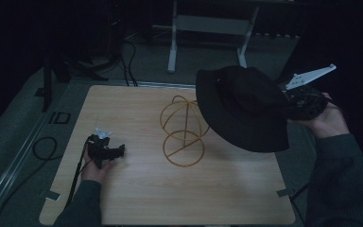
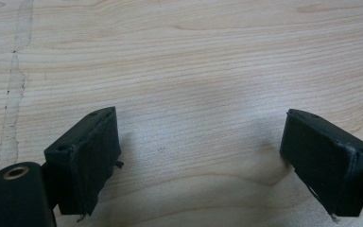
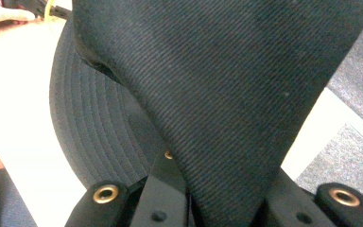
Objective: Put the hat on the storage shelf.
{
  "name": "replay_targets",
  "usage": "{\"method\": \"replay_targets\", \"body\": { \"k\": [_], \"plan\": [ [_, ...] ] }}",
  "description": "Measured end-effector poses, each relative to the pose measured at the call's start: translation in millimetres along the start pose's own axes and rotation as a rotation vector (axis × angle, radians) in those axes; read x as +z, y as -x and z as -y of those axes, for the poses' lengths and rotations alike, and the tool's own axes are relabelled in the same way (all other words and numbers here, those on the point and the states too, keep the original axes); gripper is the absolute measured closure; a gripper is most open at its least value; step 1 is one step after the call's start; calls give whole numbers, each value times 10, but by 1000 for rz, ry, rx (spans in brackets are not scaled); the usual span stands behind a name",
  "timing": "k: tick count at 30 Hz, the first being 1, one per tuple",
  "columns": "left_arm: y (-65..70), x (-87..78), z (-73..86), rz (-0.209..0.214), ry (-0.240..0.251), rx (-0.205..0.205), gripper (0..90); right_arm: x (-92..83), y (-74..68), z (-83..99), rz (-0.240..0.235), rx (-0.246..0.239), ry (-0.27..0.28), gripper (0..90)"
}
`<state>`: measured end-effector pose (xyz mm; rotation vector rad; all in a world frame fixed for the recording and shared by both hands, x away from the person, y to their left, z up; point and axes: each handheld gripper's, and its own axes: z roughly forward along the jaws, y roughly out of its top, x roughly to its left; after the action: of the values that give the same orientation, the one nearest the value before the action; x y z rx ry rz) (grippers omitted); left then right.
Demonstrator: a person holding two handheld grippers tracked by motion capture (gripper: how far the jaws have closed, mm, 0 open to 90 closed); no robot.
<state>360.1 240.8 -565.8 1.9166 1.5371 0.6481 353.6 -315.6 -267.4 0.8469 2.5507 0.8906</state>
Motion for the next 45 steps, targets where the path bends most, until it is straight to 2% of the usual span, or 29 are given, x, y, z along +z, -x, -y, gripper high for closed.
{"method": "replay_targets", "body": {
  "k": [9, 26, 45],
  "plan": [
    [-1, 0, 0, 1, 1, 0, 129, -13, -38, -73, -13, -15, 15, 872],
    [1, 2, 0, 4, 1, 0, 129, 100, -136, -264, -40, -57, 22, 871],
    [4, 5, -2, 6, 2, 1, 129, 171, -202, -380, -55, -96, 8, 871]
  ]
}}
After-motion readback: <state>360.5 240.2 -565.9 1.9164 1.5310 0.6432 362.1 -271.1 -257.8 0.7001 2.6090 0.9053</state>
